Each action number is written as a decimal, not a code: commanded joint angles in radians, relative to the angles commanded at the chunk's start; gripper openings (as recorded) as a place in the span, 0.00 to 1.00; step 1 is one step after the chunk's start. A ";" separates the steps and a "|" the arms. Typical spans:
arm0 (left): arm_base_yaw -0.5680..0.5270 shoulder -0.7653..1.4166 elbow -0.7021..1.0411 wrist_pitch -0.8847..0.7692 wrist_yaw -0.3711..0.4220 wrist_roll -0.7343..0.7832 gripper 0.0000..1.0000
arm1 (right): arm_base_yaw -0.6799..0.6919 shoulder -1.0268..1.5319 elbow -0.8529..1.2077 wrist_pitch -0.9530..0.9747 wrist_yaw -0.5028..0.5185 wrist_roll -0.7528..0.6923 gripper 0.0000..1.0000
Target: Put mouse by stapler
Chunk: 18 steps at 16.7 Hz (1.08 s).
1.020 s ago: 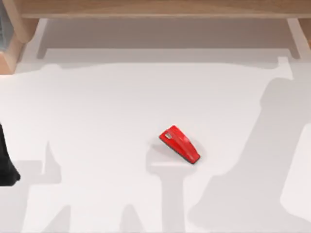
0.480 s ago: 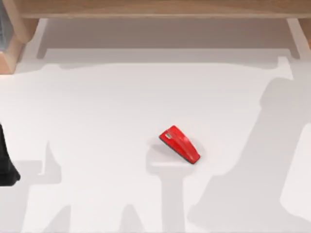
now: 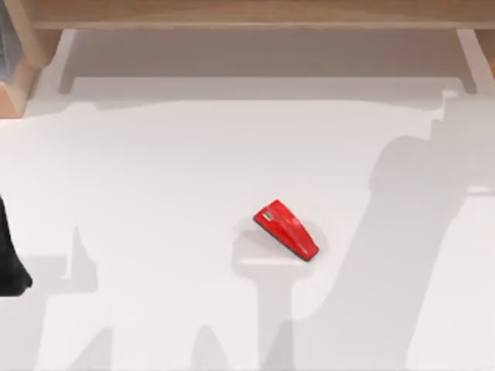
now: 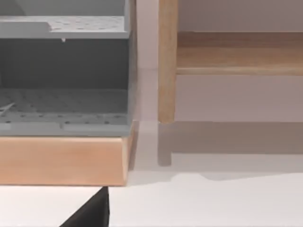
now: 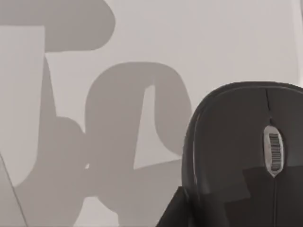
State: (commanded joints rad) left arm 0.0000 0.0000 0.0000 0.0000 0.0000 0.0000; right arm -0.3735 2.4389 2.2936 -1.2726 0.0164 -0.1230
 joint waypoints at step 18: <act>0.000 0.000 0.000 0.000 0.000 0.000 1.00 | 0.528 -0.461 -0.597 0.221 0.041 0.369 0.00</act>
State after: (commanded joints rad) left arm 0.0000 0.0000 0.0000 0.0000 0.0000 0.0000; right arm 0.1545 1.9779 1.6965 -1.0513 0.0572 0.2460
